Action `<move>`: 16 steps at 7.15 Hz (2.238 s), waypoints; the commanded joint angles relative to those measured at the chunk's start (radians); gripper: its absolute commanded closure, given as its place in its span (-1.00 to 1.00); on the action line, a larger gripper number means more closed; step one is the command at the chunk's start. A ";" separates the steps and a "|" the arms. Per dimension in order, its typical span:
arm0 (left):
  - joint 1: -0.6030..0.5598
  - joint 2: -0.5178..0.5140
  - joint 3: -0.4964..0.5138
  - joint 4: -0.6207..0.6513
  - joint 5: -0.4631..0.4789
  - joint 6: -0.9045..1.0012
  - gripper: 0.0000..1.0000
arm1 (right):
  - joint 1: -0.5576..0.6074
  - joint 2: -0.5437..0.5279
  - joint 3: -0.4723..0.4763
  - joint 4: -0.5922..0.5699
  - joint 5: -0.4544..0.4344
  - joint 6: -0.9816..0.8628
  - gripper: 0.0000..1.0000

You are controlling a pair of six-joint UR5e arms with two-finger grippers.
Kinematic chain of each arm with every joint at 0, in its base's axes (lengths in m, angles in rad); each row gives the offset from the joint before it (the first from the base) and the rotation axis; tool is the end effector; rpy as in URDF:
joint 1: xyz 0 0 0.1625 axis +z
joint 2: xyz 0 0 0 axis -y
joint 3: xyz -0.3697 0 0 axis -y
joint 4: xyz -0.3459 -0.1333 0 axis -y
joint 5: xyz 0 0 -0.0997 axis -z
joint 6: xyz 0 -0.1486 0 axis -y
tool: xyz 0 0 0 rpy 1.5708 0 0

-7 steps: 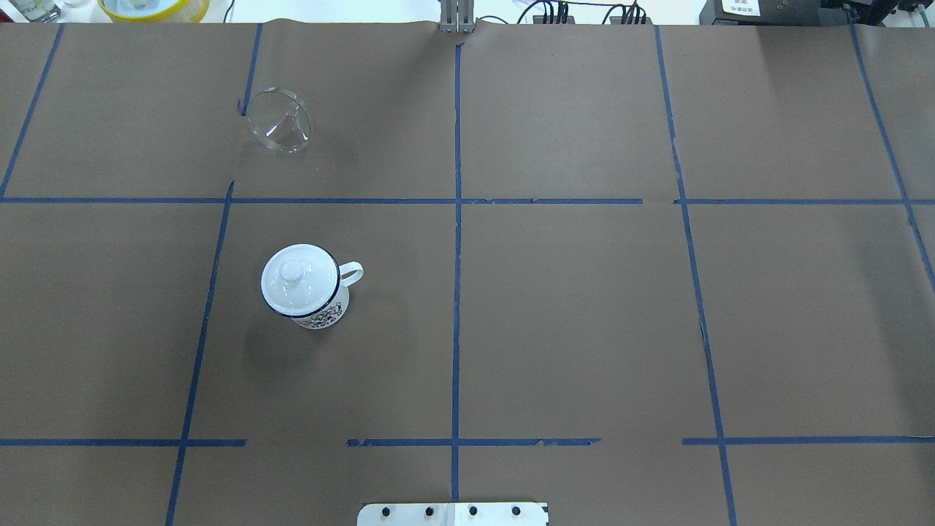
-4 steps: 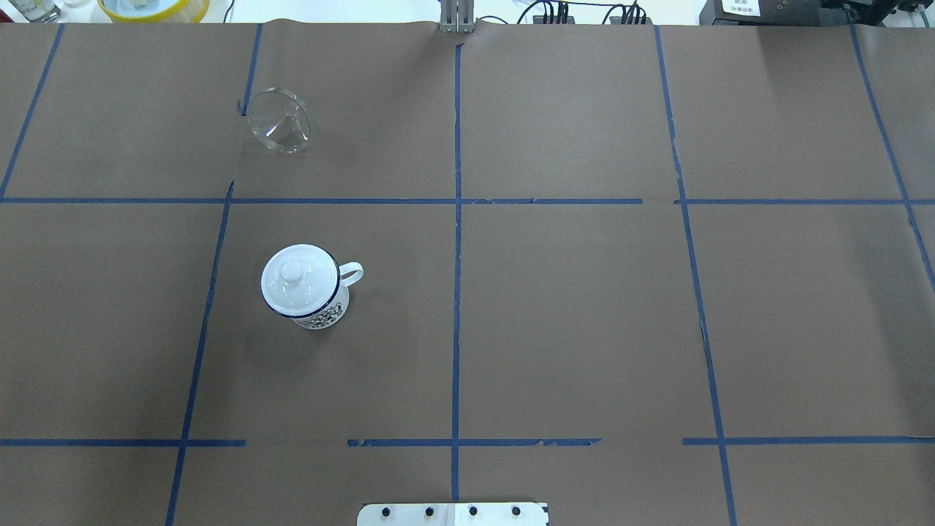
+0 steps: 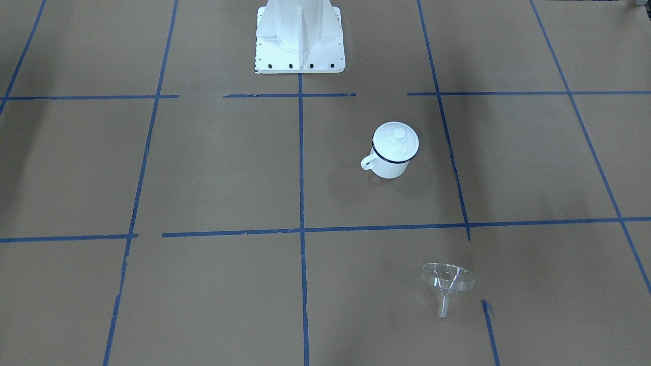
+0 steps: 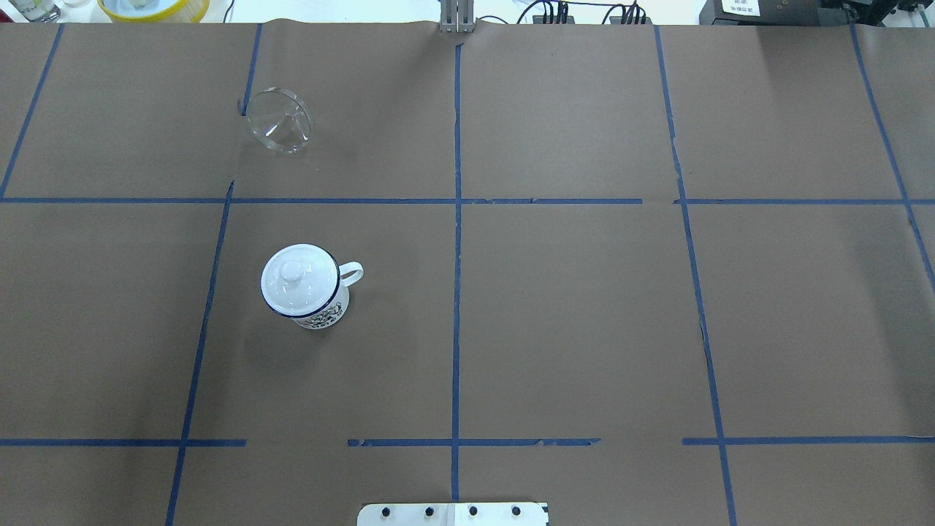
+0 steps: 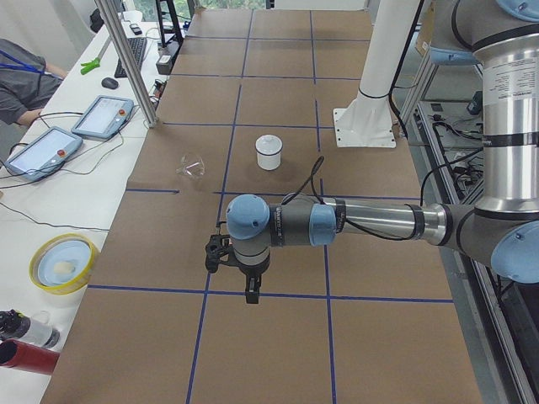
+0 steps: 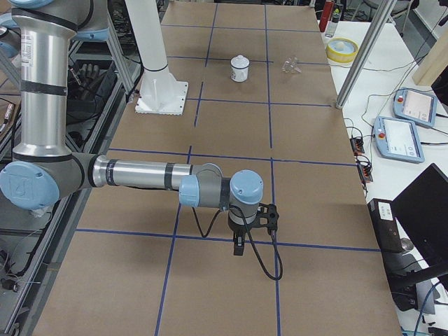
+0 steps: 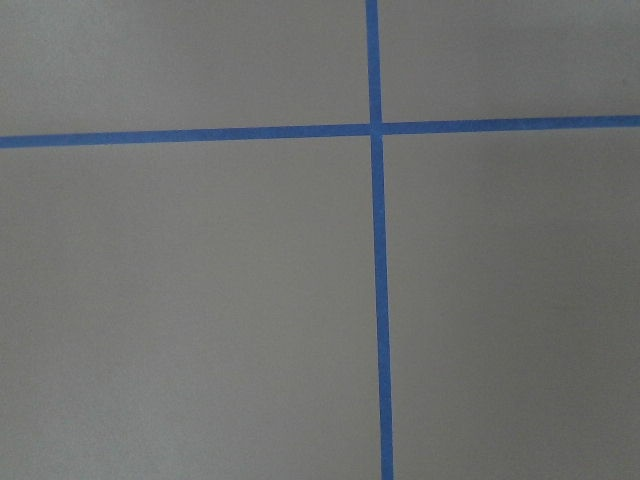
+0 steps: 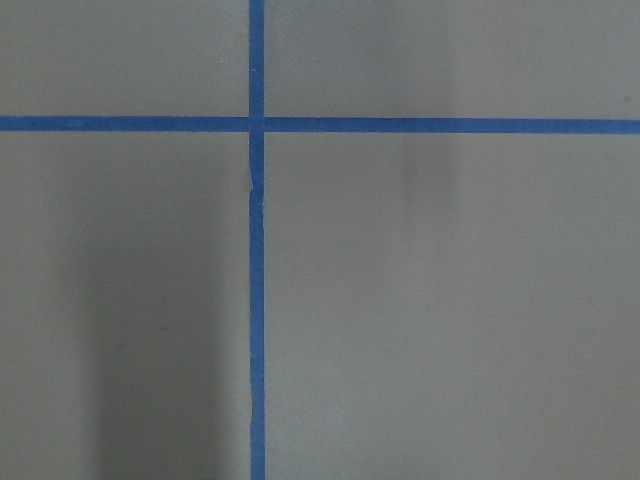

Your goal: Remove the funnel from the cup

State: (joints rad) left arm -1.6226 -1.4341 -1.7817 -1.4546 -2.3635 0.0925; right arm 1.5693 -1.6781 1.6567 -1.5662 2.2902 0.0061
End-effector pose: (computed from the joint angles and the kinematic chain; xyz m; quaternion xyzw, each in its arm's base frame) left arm -0.0476 -0.3879 0.6115 0.0085 0.3864 0.0107 0.9222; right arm 0.0348 -0.4041 0.6509 -0.0092 -0.3520 0.0051 0.9360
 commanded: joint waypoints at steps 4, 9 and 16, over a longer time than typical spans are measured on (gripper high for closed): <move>0.004 0.003 -0.016 -0.009 -0.003 0.009 -1.00 | 0.000 0.000 0.000 0.000 0.000 0.000 -1.00; 0.004 -0.005 -0.022 -0.006 -0.003 0.013 -1.00 | 0.000 0.000 0.000 0.000 0.000 0.000 -1.00; 0.001 -0.005 -0.022 -0.004 -0.003 0.013 -1.00 | 0.000 0.000 0.000 0.000 0.000 0.000 -1.00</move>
